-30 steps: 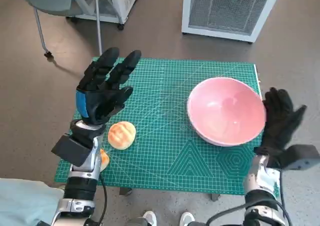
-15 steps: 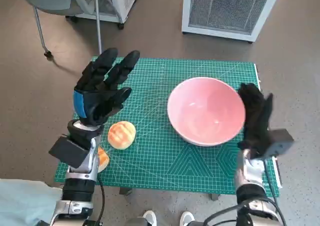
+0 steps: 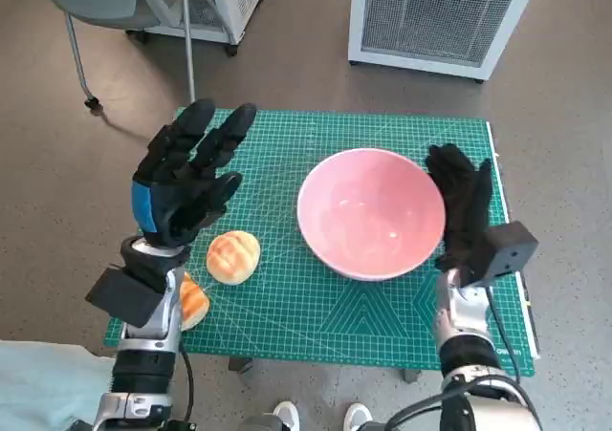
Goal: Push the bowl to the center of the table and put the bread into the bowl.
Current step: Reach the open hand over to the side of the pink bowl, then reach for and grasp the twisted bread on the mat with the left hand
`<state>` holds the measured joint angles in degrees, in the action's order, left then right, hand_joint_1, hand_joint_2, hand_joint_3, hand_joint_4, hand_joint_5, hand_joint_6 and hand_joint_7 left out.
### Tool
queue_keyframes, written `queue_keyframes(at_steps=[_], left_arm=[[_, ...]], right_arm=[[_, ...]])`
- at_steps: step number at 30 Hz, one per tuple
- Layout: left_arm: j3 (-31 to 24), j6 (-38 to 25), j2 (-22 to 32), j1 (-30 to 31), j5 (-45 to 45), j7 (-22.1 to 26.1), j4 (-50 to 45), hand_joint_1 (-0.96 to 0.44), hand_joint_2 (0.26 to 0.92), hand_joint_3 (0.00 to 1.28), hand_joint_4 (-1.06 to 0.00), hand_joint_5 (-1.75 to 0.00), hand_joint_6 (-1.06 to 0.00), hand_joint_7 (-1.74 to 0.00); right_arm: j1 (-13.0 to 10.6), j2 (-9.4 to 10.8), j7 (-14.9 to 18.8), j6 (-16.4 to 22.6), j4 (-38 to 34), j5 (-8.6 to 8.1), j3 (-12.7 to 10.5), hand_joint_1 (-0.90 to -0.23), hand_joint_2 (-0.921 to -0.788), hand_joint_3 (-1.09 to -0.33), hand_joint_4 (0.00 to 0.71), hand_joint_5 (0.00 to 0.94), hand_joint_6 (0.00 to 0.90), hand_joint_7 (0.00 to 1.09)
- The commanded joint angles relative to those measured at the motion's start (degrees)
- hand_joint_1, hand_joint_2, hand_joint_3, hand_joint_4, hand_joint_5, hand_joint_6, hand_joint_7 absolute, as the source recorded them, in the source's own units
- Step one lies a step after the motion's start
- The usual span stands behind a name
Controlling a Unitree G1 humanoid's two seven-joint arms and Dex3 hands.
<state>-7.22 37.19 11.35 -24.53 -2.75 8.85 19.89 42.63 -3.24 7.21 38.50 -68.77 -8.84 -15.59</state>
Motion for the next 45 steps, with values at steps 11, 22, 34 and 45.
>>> queue_keyframes(at_steps=[11,22,34,45], left_arm=[[-0.78,-0.82,0.96,2.3,1.05,-1.69,-3.35,-0.18,0.921,0.09,-0.68,0.0,-0.76,-0.01],[-4.1,1.99,10.78,4.34,5.35,-0.5,-3.6,-0.19,0.921,0.09,-0.65,0.0,-0.71,0.0],[-4.98,11.96,34.94,4.54,10.23,9.57,6.05,-0.23,0.921,0.12,-0.57,0.0,-0.63,0.0],[-0.18,17.06,48.06,4.35,7.0,25.47,11.62,-0.21,0.919,0.09,-0.42,0.0,-0.56,0.0]], right_arm=[[2.76,0.22,-0.76,-2.6,-1.41,0.37,0.29,-0.375,-0.921,-0.632,0.359,0.02,0.186,0.44],[-0.43,-0.59,-0.46,4.44,10.55,-0.29,0.2,-0.362,-0.921,-0.658,0.337,0.004,0.174,0.43],[-8.85,-0.83,-0.16,10.33,34.31,2.47,4.84,-0.363,-0.921,-0.682,0.342,0.003,0.036,0.7],[-11.73,-1.22,-0.85,8.4,43.05,5.05,7.61,-0.416,-0.921,-0.667,0.347,0.006,0.001,0.77]])
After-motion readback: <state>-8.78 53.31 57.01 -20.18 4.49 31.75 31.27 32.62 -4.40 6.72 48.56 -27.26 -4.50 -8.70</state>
